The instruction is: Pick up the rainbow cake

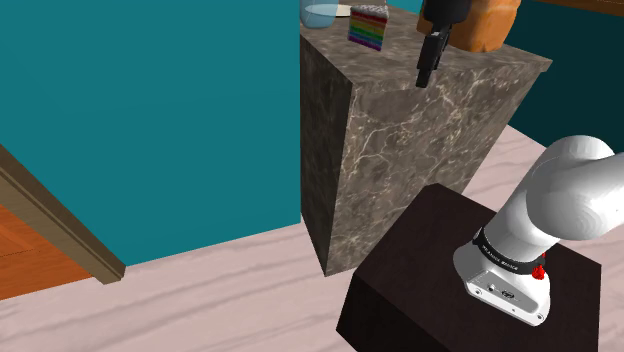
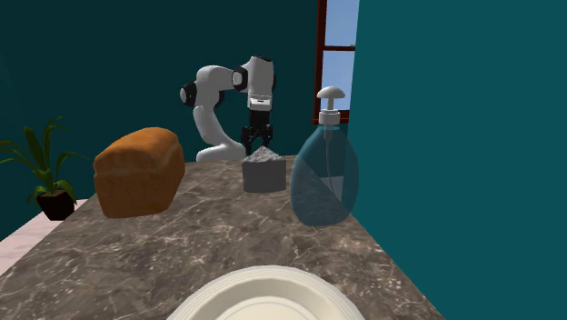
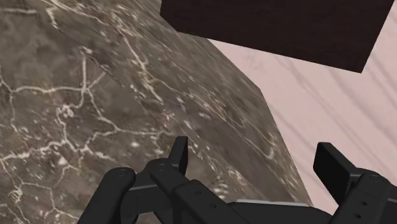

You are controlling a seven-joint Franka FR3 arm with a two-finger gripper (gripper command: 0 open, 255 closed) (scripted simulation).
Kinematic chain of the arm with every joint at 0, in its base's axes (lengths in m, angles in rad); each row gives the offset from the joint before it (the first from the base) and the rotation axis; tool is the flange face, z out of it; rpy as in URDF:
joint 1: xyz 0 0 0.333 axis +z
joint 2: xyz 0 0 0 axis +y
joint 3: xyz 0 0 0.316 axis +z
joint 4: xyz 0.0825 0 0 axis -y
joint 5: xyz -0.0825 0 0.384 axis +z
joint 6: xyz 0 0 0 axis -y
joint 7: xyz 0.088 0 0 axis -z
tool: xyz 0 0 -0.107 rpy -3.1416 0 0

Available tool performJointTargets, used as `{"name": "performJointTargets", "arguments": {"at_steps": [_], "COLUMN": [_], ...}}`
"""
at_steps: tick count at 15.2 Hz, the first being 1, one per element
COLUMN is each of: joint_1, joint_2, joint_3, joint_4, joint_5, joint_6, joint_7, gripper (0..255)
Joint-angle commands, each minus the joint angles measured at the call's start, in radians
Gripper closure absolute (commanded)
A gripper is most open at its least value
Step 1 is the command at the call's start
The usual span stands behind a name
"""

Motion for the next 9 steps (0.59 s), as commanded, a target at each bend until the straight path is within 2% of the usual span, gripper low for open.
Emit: {"name": "performJointTargets", "arguments": {"at_steps": [1, 9], "joint_1": [0.000, -0.086], "joint_2": [0.000, 0.299], "joint_3": [0.000, -0.016], "joint_4": [0.000, 0.315], "joint_5": [0.000, 0.021], "joint_6": [0.000, 0.000], "joint_7": [0.000, 0.167], "gripper": [0, 0]}}
